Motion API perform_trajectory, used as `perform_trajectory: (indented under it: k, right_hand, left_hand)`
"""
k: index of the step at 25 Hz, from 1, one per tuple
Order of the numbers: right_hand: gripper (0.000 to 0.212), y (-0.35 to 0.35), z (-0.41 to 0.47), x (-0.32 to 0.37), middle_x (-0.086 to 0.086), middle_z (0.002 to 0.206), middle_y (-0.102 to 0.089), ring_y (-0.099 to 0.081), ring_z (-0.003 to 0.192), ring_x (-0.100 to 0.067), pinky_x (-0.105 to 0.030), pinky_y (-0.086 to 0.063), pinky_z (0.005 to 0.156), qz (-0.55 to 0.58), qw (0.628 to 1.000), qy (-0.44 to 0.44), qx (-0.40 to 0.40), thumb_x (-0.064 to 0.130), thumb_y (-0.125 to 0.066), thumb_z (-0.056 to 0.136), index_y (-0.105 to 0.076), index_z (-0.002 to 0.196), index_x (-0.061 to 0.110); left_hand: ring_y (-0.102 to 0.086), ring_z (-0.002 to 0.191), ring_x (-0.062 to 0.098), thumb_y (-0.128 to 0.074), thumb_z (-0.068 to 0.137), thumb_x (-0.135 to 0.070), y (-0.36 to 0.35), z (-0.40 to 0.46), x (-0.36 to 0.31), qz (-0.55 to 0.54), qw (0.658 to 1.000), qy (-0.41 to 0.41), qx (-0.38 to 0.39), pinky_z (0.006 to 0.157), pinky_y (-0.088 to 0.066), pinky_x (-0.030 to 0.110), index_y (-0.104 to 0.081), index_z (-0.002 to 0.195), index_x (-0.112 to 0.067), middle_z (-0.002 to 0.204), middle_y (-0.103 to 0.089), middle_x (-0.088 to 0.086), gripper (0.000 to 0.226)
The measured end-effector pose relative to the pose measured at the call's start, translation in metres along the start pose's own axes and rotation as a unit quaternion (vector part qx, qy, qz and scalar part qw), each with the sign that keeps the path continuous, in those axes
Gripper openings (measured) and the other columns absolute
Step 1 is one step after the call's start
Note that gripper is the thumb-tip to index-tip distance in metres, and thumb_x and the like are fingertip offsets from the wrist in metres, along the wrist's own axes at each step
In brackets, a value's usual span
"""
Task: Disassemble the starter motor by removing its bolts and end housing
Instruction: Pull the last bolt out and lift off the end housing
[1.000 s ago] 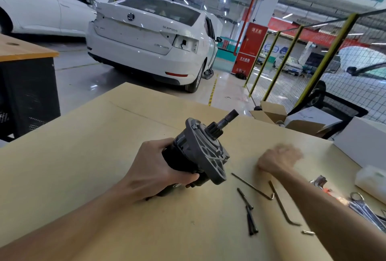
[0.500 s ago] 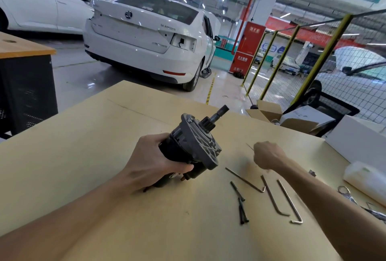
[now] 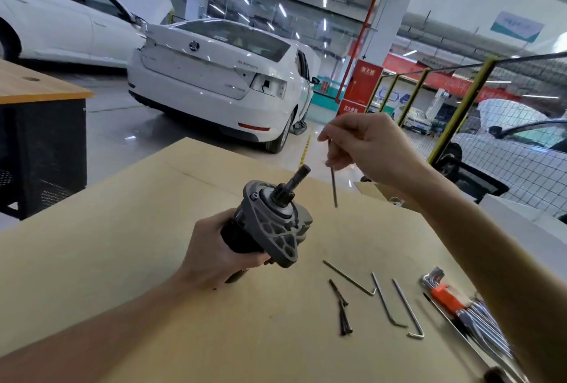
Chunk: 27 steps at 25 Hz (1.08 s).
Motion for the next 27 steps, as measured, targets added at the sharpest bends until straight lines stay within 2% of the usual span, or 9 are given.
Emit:
perform_trajectory:
  k: [3, 7, 11, 14, 17, 23, 27]
  right_hand:
    - [0.014, 0.010, 0.001, 0.047, -0.002, 0.076, -0.072, -0.072, 0.068, -0.012, -0.024, -0.059, 0.070, 0.035, 0.994, 0.082, -0.059, 0.011, -0.057, 0.098, -0.070, 0.105, 0.009]
    - [0.016, 0.010, 0.002, 0.082, -0.008, 0.076, -0.071, -0.073, 0.068, -0.017, -0.022, -0.058, 0.065, 0.134, 0.980, 0.126, -0.075, 0.005, -0.054, 0.099, -0.069, 0.098, 0.004]
    - [0.019, -0.006, 0.007, 0.084, -0.012, 0.074, -0.067, -0.073, 0.068, -0.021, -0.022, -0.058, 0.065, 0.207, 0.971, 0.093, -0.077, 0.004, -0.051, 0.100, -0.068, 0.092, 0.004]
    - [0.019, -0.024, 0.009, 0.071, -0.012, 0.074, -0.067, -0.074, 0.070, -0.024, -0.026, -0.060, 0.067, 0.218, 0.974, 0.037, -0.048, 0.005, -0.051, 0.100, -0.068, 0.093, 0.001]
    - [0.019, -0.041, 0.007, 0.062, -0.012, 0.073, -0.067, -0.073, 0.066, -0.020, -0.022, -0.059, 0.064, 0.221, 0.975, 0.004, -0.032, 0.005, -0.051, 0.100, -0.067, 0.090, 0.003]
    - [0.022, -0.047, 0.006, 0.058, -0.009, 0.070, -0.066, -0.074, 0.067, -0.022, -0.024, -0.060, 0.065, 0.243, 0.969, -0.013, -0.034, 0.005, -0.050, 0.101, -0.067, 0.087, 0.005]
    - [0.023, -0.047, 0.005, 0.057, -0.008, 0.069, -0.065, -0.073, 0.067, -0.021, -0.024, -0.060, 0.066, 0.253, 0.967, -0.014, -0.037, 0.005, -0.049, 0.101, -0.067, 0.088, 0.002]
  left_hand:
    - [-0.066, 0.065, 0.011, -0.083, 0.048, -0.037, 0.003, -0.001, 0.005, -0.018, 0.999, 0.023, -0.021, 0.061, -0.051, 0.020, -0.070, 0.078, -0.027, 0.072, -0.072, -0.003, 0.034]
    - [-0.070, 0.071, 0.018, -0.086, 0.048, -0.037, 0.007, -0.001, 0.012, -0.034, 0.997, 0.059, -0.041, 0.063, -0.055, 0.026, -0.073, 0.084, -0.021, 0.078, -0.075, 0.000, 0.042]
    - [-0.070, 0.070, 0.020, -0.087, 0.047, -0.035, 0.010, -0.001, 0.016, -0.044, 0.996, 0.064, -0.041, 0.063, -0.056, 0.030, -0.073, 0.083, -0.020, 0.077, -0.074, 0.001, 0.041]
    - [-0.071, 0.074, 0.020, -0.086, 0.048, -0.038, 0.012, -0.001, 0.017, -0.039, 0.996, 0.063, -0.043, 0.068, -0.059, 0.034, -0.073, 0.086, -0.020, 0.079, -0.075, -0.001, 0.044]
    - [-0.071, 0.077, 0.018, -0.086, 0.050, -0.039, 0.013, -0.001, 0.017, -0.040, 0.997, 0.057, -0.039, 0.070, -0.060, 0.034, -0.073, 0.088, -0.022, 0.082, -0.075, -0.001, 0.044]
    - [-0.070, 0.076, 0.017, -0.086, 0.052, -0.038, 0.012, 0.000, 0.020, -0.041, 0.997, 0.052, -0.035, 0.067, -0.057, 0.029, -0.073, 0.087, -0.025, 0.082, -0.075, -0.002, 0.039]
    - [-0.070, 0.072, 0.017, -0.086, 0.051, -0.038, 0.013, -0.001, 0.021, -0.036, 0.997, 0.057, -0.042, 0.065, -0.059, 0.032, -0.072, 0.083, -0.030, 0.078, -0.074, -0.002, 0.036]
Point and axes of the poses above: each hand's wrist, its own z-axis towards the middle knuckle, its own y-axis out of the back of the hand, x = y × z, the point moved 8 cm from there along z, towards the middle knuckle
